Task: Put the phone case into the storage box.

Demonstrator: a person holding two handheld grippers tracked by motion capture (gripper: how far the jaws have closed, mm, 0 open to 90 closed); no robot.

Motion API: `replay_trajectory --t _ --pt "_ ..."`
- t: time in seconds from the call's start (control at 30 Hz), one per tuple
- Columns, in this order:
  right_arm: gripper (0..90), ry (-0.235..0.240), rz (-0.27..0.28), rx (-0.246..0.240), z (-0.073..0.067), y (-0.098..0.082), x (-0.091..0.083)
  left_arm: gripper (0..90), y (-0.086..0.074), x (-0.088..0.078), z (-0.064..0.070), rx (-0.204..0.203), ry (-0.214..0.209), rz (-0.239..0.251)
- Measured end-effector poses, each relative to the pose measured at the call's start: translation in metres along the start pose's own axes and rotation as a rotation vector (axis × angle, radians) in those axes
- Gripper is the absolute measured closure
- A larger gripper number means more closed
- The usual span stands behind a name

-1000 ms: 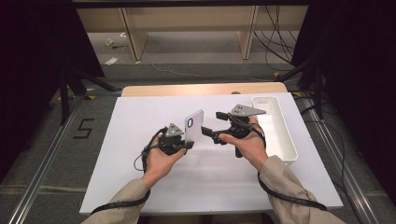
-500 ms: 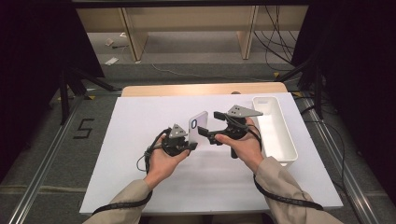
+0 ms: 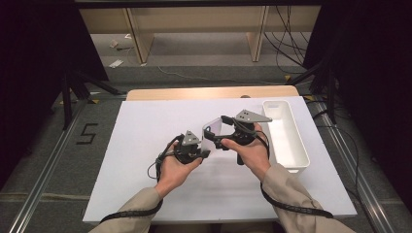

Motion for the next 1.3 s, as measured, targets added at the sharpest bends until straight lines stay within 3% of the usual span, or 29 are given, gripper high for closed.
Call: replay_trajectory --t 0.63,1.3 --pt "17.4 -0.008 0.009 0.002 -0.0022 -0.0014 0.0010 80.3 0.0027 0.0024 0.0069 0.015 -0.008 0.002" --pt "18.6 -0.025 0.026 -0.002 -0.0044 0.0002 -0.0005 80.0 0.0041 0.0008 0.0074 0.013 -0.007 0.020"
Point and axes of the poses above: each handheld gripper's, and its own axes: x roughly forward along the jaws, y roughly out of its top, z roughly to its right, the point moved 1 cm from there along x, roughly forward along the jaws, and after that the axes turned 5 degrees about -z, right-handed, at the moved point
